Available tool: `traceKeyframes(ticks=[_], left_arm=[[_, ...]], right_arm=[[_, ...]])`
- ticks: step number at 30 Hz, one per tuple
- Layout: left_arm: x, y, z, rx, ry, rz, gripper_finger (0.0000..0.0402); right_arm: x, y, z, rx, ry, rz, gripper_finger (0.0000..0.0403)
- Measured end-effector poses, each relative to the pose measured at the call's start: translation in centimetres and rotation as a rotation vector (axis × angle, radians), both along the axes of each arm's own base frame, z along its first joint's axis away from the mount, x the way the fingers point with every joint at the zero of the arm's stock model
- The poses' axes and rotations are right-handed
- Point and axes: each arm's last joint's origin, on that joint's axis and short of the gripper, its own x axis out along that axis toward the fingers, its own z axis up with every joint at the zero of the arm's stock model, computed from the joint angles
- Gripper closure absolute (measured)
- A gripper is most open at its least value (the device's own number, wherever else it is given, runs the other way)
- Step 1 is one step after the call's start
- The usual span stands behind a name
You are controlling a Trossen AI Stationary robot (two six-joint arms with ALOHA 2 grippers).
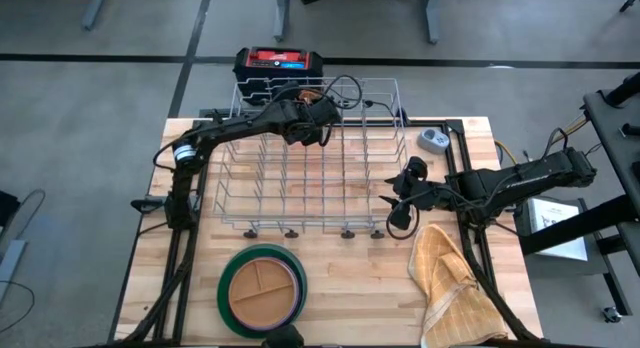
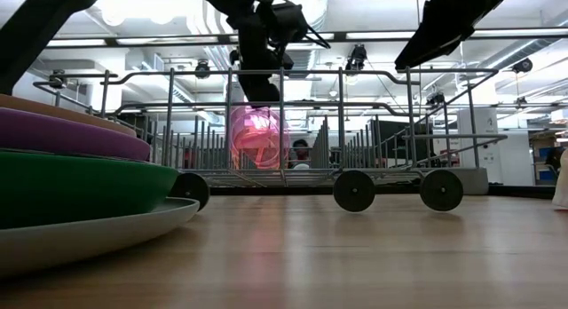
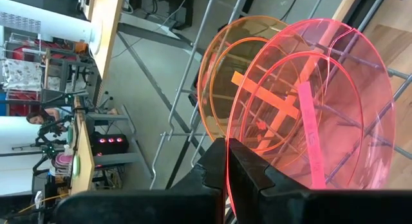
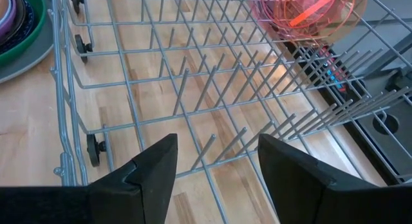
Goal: Sort dishes
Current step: Put the transparent pink plate into the dish rack
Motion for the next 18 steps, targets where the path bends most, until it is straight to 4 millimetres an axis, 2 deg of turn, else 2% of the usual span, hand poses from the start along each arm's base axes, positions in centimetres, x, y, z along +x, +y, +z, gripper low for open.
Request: traceKeyframes(ticks=[18], left_arm=[[0.08,-0.07,-0.09,-0.035,-0.033,-0.007,0.0401]], right_arm=[[0.0,-0.01,-0.03,0.0,0.001,0.0,0.019]])
